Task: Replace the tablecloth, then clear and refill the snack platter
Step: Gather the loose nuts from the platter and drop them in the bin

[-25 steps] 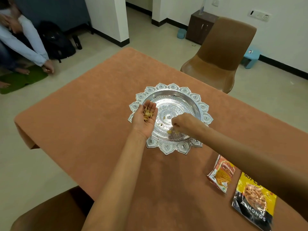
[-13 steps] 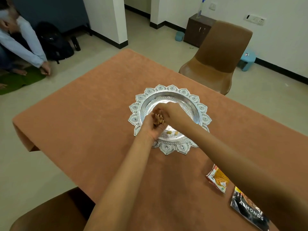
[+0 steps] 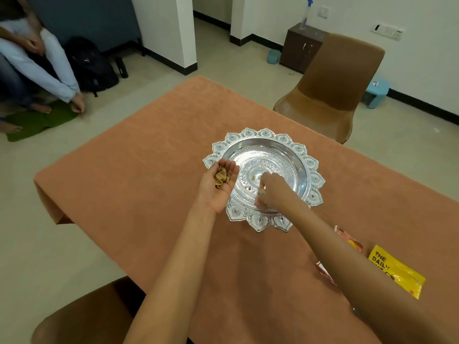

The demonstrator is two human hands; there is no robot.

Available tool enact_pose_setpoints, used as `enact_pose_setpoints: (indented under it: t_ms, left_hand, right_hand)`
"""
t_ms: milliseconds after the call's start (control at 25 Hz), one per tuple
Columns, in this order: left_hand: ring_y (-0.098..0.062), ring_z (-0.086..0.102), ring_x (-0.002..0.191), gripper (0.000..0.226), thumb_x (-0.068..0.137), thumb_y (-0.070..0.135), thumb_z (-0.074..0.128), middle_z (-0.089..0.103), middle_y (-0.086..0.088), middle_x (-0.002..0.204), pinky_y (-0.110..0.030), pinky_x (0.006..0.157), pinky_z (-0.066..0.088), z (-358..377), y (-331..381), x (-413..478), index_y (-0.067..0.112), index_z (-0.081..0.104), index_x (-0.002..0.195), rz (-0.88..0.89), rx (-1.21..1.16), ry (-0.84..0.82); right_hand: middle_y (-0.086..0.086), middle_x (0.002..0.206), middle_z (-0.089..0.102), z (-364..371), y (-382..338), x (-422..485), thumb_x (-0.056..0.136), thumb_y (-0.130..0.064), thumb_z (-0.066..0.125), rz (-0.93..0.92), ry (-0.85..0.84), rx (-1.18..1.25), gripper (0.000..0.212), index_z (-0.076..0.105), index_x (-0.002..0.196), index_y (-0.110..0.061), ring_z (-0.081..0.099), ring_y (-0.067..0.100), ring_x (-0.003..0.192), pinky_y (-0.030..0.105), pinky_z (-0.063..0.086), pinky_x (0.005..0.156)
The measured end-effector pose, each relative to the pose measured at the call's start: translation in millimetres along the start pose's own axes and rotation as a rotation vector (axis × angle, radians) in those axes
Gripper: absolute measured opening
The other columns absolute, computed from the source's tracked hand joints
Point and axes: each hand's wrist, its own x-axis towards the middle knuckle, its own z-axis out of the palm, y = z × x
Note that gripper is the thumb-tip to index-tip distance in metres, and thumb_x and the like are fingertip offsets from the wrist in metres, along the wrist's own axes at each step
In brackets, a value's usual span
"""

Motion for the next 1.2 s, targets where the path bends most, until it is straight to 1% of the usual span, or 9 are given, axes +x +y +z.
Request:
enact_pose_setpoints:
  t_ms: [120, 280, 480, 600, 720, 880, 960, 1080, 1200]
  left_hand:
    - [-0.020, 0.062, 0.083, 0.028, 0.101, 0.016, 0.042, 0.064, -0.011, 0.079, -0.035, 0.081, 0.056, -2, -2, -1, 0.002, 0.061, 0.085, 0.006, 0.025, -0.017]
    - [-0.020, 0.062, 0.083, 0.027, 0.101, 0.016, 0.042, 0.063, -0.012, 0.083, -0.034, 0.081, 0.056, 0, -3, 0, 0.001, 0.061, 0.090, -0.013, 0.110, 0.017]
    - [-0.022, 0.059, 0.087, 0.036, 0.104, 0.021, 0.034, 0.060, -0.014, 0.089, -0.036, 0.092, 0.050, 5, -10, -5, -0.003, 0.059, 0.093, -0.172, 0.133, 0.030]
    - [-0.019, 0.056, 0.083, 0.039, 0.104, 0.026, 0.033, 0.057, -0.010, 0.086, -0.033, 0.104, 0.041, 10, -18, -1, 0.001, 0.059, 0.090, -0.145, 0.180, 0.110]
    - [-0.018, 0.054, 0.079, 0.038, 0.104, 0.028, 0.033, 0.055, -0.010, 0.084, -0.029, 0.088, 0.047, 13, -21, 7, 0.002, 0.056, 0.090, -0.171, 0.253, 0.134]
    - [-0.016, 0.063, 0.063, 0.031, 0.102, 0.020, 0.036, 0.064, -0.010, 0.068, -0.028, 0.067, 0.056, 11, -21, 10, 0.000, 0.056, 0.091, -0.232, 0.204, 0.054]
    - [-0.015, 0.064, 0.059, 0.026, 0.100, 0.013, 0.039, 0.065, -0.010, 0.065, -0.028, 0.062, 0.057, 13, -20, 7, 0.000, 0.058, 0.087, -0.227, 0.237, 0.031]
    - [-0.018, 0.060, 0.065, 0.028, 0.100, 0.013, 0.041, 0.061, -0.012, 0.070, -0.030, 0.061, 0.059, 13, -18, 6, -0.001, 0.057, 0.081, -0.201, 0.107, 0.059]
    - [-0.018, 0.055, 0.070, 0.028, 0.100, 0.012, 0.042, 0.056, -0.011, 0.075, -0.029, 0.060, 0.059, 10, -13, 1, 0.001, 0.055, 0.078, -0.127, -0.043, 0.068]
  right_hand:
    - [0.012, 0.099, 0.065, -2, -9, 2, 0.084, 0.000, 0.059, -0.053, 0.039, 0.013, 0.013, 0.064, 0.096, -0.002, 0.055, 0.020, 0.077, 0.023, 0.041, 0.061]
    - [0.005, 0.077, 0.066, -12, -9, 5, 0.077, -0.002, 0.066, -0.087, -0.099, 0.055, 0.008, 0.065, 0.079, -0.009, 0.057, 0.012, 0.060, 0.011, 0.039, 0.046]
    - [0.008, 0.079, 0.064, -14, -9, 11, 0.074, -0.009, 0.073, -0.070, -0.003, -0.047, 0.013, 0.066, 0.081, 0.000, 0.060, 0.018, 0.066, 0.023, 0.043, 0.054]
    - [0.007, 0.063, 0.066, -31, -4, 12, 0.074, -0.005, 0.073, 0.059, 0.070, 0.382, 0.007, 0.068, 0.076, 0.000, 0.061, 0.008, 0.048, 0.017, 0.048, 0.049]
    - [0.012, 0.070, 0.070, -44, -10, 6, 0.075, -0.001, 0.073, 0.032, 0.082, 0.764, 0.003, 0.070, 0.076, -0.002, 0.067, 0.017, 0.059, 0.023, 0.056, 0.055]
    - [-0.001, 0.072, 0.072, -40, -30, 1, 0.077, -0.010, 0.075, -0.243, 0.124, 0.498, 0.009, 0.076, 0.085, -0.014, 0.065, 0.010, 0.064, 0.025, 0.051, 0.061]
    - [-0.004, 0.076, 0.073, -42, -27, 0, 0.080, -0.013, 0.072, -0.305, 0.131, 0.503, 0.012, 0.077, 0.090, -0.018, 0.066, 0.004, 0.071, 0.019, 0.050, 0.066]
    - [-0.001, 0.086, 0.074, -44, -8, 5, 0.088, -0.016, 0.066, -0.263, 0.291, 0.663, 0.013, 0.074, 0.097, -0.015, 0.066, 0.006, 0.073, 0.015, 0.051, 0.067]
    - [0.010, 0.097, 0.071, -22, 7, 16, 0.094, -0.009, 0.052, -0.129, 0.337, 0.307, 0.024, 0.068, 0.112, -0.006, 0.063, 0.014, 0.071, 0.009, 0.044, 0.066]
